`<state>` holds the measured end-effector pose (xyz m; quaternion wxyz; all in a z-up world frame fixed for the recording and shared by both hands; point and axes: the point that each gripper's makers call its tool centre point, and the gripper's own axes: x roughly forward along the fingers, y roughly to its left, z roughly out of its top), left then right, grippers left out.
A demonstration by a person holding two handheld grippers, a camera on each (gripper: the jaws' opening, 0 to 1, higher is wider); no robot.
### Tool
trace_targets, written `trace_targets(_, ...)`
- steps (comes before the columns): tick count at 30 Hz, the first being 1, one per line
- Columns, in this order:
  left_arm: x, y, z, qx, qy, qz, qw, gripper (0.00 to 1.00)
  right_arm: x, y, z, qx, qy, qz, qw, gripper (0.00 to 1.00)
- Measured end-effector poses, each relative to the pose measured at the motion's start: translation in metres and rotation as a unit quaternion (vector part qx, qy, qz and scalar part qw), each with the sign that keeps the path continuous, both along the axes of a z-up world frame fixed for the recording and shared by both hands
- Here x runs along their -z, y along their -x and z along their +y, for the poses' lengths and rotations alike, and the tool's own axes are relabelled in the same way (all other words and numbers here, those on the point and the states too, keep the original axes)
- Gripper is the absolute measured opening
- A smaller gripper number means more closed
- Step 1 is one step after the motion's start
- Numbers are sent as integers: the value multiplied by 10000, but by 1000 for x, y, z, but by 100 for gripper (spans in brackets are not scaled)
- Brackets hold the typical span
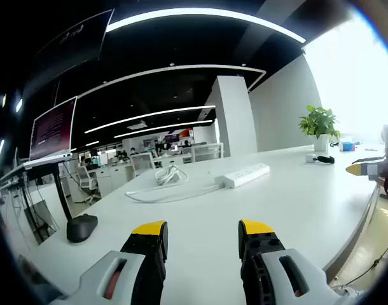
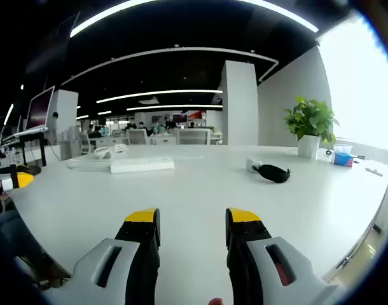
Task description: Straighten the power strip on the desk, plug the charger into it
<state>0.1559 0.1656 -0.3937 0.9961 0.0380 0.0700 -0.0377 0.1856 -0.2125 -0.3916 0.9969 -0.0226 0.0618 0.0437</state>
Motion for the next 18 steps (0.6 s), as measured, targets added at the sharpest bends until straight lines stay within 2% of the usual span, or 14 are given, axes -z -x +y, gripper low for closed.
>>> trace_targets(5, 3, -1, -1, 15, 3, 55, 10000, 45, 0, 0, 2, -30, -10, 16, 10000, 41)
trace_targets(9, 6, 0, 0, 2, 9, 112, 9999, 45, 1, 1, -2, 37, 138, 60, 9999, 41)
trace_targets(18, 7, 1, 3, -34, -14, 168, 9999, 45, 4, 2, 0, -41, 65, 106, 9999, 41)
